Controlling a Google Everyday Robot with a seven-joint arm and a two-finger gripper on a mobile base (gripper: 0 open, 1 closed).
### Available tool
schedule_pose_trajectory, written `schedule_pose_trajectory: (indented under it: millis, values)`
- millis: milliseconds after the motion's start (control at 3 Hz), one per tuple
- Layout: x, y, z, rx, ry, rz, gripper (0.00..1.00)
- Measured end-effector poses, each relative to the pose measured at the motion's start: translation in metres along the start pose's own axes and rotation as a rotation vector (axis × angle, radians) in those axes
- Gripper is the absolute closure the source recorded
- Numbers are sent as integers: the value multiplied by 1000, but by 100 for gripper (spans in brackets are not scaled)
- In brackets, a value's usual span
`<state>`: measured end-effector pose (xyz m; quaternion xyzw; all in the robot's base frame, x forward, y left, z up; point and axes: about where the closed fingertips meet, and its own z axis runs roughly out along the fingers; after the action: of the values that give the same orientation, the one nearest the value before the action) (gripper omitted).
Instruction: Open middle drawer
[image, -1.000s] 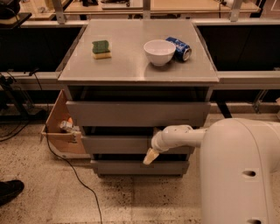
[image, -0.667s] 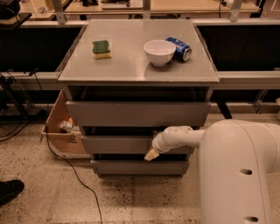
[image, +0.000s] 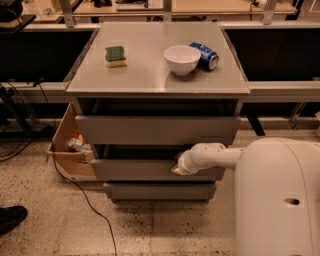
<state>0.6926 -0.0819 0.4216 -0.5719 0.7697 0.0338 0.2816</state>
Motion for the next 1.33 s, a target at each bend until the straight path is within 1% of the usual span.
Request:
schedule_pose_trajectory:
  millis: [333, 667, 1000, 1333]
  values:
    - [-4, -3, -8, 0, 0, 0, 100]
    - [-5, -3, -9, 0, 0, 0, 100]
    - [-1, 10, -26, -1, 11, 25, 74]
    - [-1, 10, -27, -1, 11, 25, 50]
